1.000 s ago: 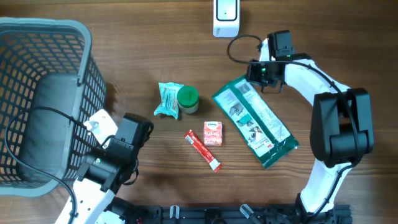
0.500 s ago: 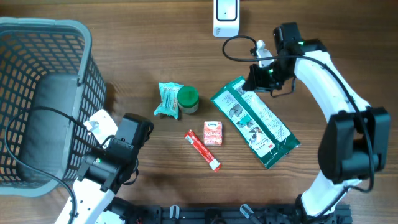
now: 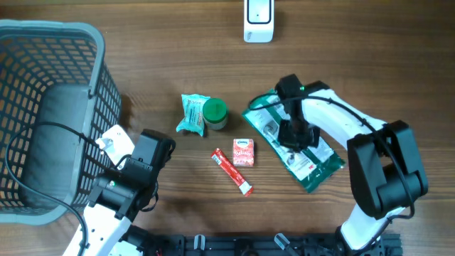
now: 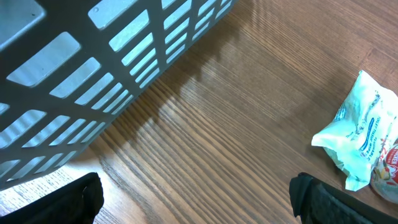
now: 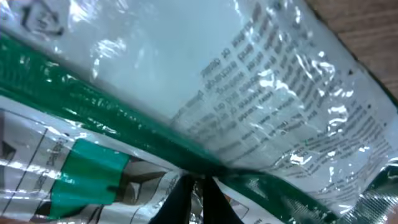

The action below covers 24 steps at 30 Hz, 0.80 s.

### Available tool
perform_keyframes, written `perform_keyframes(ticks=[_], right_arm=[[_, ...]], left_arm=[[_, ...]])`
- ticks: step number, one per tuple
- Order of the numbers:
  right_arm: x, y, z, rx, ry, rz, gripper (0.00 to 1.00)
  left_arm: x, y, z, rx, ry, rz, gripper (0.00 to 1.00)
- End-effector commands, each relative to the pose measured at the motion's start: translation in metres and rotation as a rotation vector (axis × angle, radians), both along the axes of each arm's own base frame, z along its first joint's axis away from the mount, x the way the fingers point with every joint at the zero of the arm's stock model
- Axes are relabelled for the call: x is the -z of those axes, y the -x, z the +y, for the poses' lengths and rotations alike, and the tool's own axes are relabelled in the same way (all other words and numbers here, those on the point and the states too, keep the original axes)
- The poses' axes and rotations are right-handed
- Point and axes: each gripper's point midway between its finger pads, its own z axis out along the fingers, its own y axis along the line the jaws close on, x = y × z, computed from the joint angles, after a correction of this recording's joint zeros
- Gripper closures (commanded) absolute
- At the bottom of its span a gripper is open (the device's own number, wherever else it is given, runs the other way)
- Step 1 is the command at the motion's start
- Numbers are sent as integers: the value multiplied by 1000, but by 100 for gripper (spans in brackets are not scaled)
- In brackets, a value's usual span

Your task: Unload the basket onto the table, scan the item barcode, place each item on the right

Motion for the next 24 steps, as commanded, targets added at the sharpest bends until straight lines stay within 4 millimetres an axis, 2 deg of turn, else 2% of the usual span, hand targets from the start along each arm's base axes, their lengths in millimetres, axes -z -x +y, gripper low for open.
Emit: perform_keyframes(ticks=[1,3,5,7,10,12,14,18,19,20,22,23,24], right_arm=[[22,14,-24,70,100,-11,89],[22,5,-40,124,153,-52,89],[22,-19,-62,184,199,-144,83],[23,-41,-74,222,177,-218,82],[18,-65,-91,187,150,-275,95],[6,-74,-89,100,129,-269,96],[-19,-80,-75,92,50,-261,96],[-69,-86,-51,270,-139,-326,94],[-81,-90,-57,275,-139,-371,60],[-90,-98,-73,233,-107,-423,4],[-86,-109,-96,102,-84,-457,0],[-75,-114,-112,60,-70,-455,1],[-65,-115,-120,38,-84,-440,0]], left_arm=[[0,1,2,0,-5,-2,0],[0,1,2,0,-5,-2,0],[0,1,2,0,-5,-2,0],[0,1,2,0,-5,-2,0],[0,1,2,0,-5,-2,0],[0,1,2,0,-5,-2,0],[0,1,2,0,-5,-2,0],[0,1,2,0,-5,-2,0],[0,1,2,0,-5,-2,0],[0,1,2,0,-5,-2,0],[0,1,2,0,-5,-2,0],[0,1,2,0,-5,-2,0],[0,1,2,0,-5,-2,0]])
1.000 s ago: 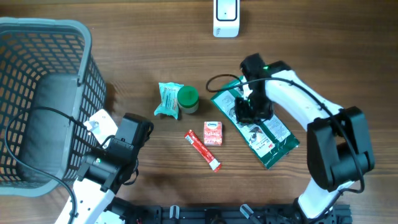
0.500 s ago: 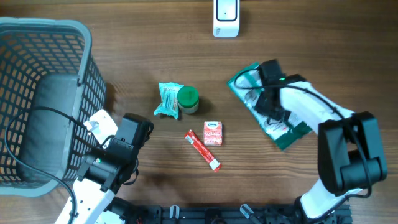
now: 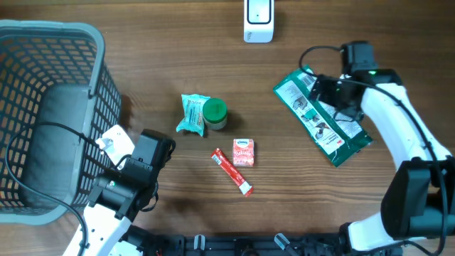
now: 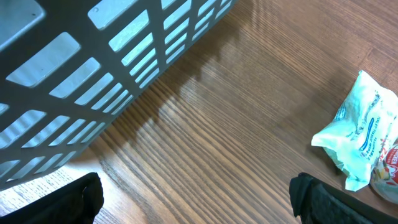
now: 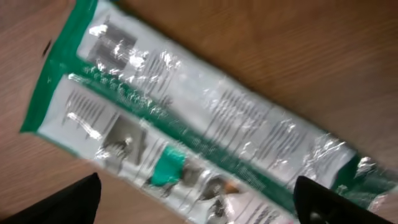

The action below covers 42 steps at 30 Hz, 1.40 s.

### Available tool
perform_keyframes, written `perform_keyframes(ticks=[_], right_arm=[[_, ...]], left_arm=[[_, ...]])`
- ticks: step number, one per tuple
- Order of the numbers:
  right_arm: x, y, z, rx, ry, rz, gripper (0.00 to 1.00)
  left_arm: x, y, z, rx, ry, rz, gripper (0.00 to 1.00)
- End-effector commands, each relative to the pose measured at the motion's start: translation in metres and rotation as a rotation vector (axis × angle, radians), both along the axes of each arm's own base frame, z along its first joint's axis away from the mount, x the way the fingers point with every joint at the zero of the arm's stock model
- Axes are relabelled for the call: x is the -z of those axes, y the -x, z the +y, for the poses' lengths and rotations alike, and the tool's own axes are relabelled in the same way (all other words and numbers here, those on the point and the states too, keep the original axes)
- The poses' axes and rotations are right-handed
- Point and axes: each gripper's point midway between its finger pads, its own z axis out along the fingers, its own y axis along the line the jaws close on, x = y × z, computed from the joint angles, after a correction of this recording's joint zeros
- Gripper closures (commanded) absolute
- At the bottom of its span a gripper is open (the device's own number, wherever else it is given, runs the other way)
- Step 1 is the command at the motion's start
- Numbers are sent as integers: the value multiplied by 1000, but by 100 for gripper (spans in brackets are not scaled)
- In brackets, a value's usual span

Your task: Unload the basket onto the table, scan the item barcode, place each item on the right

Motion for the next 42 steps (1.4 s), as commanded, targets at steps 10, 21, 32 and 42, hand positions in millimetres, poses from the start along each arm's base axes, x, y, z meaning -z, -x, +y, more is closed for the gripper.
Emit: perform_keyframes(ticks=[10,21,32,42], right_arm=[[89,18,-22,-377,-76,198,0],[84,-14,6,-365,-267,143,96],[-105,12,117,-937,-266,-332,95],[-37,51,188,-1228,-220,-295,96]], left_arm=[[0,1,2,0,-6,0,0],[0,1,2,0,-6,0,0],[0,1,2,0,-6,0,0],[0,1,2,0,-6,0,0]])
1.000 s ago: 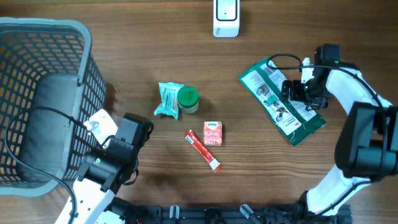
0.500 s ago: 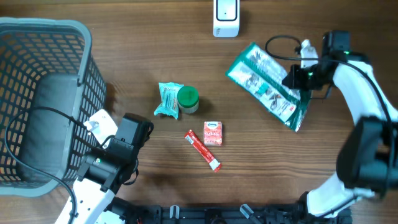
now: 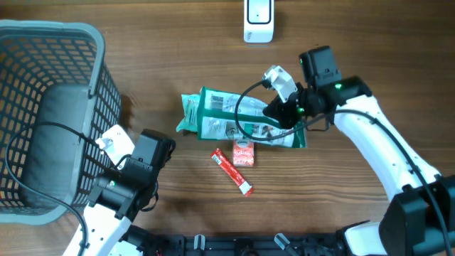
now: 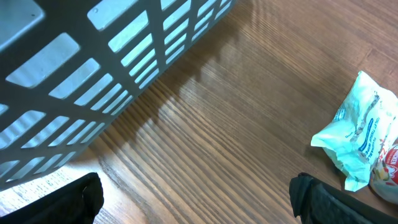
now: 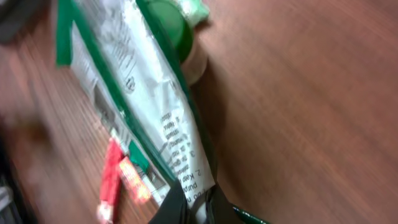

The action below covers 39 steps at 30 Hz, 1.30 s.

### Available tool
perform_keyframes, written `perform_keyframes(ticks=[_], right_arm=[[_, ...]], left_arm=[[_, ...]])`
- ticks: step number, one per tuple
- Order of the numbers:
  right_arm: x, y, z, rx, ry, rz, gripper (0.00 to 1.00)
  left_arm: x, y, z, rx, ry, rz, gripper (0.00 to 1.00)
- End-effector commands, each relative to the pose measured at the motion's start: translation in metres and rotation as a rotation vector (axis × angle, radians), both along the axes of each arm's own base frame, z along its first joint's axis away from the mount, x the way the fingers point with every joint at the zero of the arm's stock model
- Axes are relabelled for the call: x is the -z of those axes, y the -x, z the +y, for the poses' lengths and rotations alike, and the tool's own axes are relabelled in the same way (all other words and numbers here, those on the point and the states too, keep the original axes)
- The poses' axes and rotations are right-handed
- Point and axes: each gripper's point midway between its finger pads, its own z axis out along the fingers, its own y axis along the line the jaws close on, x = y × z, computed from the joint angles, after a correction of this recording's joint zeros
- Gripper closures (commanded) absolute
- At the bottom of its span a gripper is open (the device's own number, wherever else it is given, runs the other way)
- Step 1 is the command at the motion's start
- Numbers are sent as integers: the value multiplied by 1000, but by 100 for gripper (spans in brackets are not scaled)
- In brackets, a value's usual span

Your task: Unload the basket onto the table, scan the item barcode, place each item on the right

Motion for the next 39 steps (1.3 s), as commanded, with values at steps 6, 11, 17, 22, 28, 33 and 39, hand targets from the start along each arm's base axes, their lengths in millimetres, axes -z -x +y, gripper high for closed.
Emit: perform_keyframes(ticks=[6,11,17,22,28,33,39], right_arm=[[34,-3,3,-18,7,7,95],[62,-11,-12,155,87,113,68],[26,-30,-6,296,4,109,0],[-44,-22,-18,441,-75,17,0],[-107,38,-68,967,-218,142,0],[-1,101,-28,1268,-295,823,1],[57,123,10,1227,-421,850,1]], left_arm=[[0,1,2,0,-6,0,0],[0,1,2,0,-6,0,0],[0,1,2,0,-6,0,0],[0,1,2,0,-6,0,0],[0,1,2,0,-6,0,0],[0,1,2,0,-6,0,0],[0,1,2,0,-6,0,0]])
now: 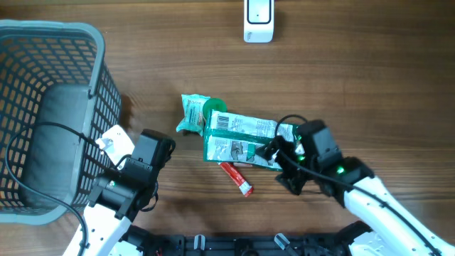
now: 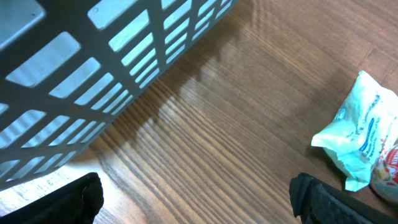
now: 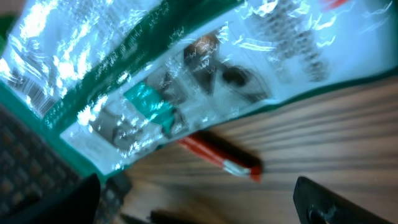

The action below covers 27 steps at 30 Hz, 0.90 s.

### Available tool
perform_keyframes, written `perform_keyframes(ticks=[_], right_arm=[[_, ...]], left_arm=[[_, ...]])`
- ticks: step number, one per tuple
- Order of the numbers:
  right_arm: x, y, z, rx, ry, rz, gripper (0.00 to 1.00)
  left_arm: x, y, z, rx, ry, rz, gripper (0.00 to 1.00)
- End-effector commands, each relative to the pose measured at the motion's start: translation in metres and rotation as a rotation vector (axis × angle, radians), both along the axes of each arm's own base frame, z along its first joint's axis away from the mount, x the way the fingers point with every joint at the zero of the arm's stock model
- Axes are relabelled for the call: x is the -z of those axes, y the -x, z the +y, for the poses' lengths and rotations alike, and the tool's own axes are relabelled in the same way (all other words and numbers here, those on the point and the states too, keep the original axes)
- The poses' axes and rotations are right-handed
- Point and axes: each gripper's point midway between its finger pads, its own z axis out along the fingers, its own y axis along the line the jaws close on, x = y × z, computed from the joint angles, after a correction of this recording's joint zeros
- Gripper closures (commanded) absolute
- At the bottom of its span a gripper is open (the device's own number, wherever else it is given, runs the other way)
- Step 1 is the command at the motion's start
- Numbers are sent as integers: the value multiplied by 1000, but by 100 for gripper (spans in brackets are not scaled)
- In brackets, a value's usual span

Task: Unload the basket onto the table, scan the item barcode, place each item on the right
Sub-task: 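Grasp the right end of the glove bag with the right gripper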

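A green and white foil pouch lies flat in the middle of the table, its printed side showing in the right wrist view. It rests over a green-lidded jar and hides the small red box. My right gripper sits just off the pouch's right end, open, with nothing between its fingers. The white scanner stands at the back edge. My left gripper stands open near the basket, holding nothing.
A grey mesh basket fills the left side and shows close up in the left wrist view. A teal snack bag lies left of the jar. A red stick packet pokes out below the pouch.
My right gripper was shut on the pouch's right end over the middle items; now it is open and nearer the table's front. The pouch lies loose across the jar and red box.
First my right gripper was shut on the pouch at the right of the table. Then it was open above the pouch, farther back right. Later it held the pouch over the middle items, and now the pouch lies there, let go. The left arm stayed still.
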Motion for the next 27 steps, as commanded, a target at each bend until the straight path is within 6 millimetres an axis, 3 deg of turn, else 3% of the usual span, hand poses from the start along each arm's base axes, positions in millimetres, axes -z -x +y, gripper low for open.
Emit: perform_keyframes(ticks=[1,6,11,16,20,23,25,26,27], right_arm=[[2,-6,18,101,-58,-75,1],[31,-2,5,331,10,-36,9],[35,-17,-15,559,21,-31,11],[46,-22,-1,549,-10,7,10],[70,-29,10,551,-15,43,13],[80,-34,20,537,-39,50,30],[90,-34,15,550,-3,53,41],[93,-35,11,542,24,30,70],[92,-39,9,522,45,-9,85]], left_arm=[[0,1,2,0,-5,-1,0],[0,1,2,0,-5,-1,0],[0,1,2,0,-5,-1,0],[0,1,2,0,-5,-1,0],[0,1,2,0,-5,-1,0],[0,1,2,0,-5,-1,0],[0,1,2,0,-5,-1,0],[0,1,2,0,-5,-1,0],[0,1,2,0,-5,-1,0]])
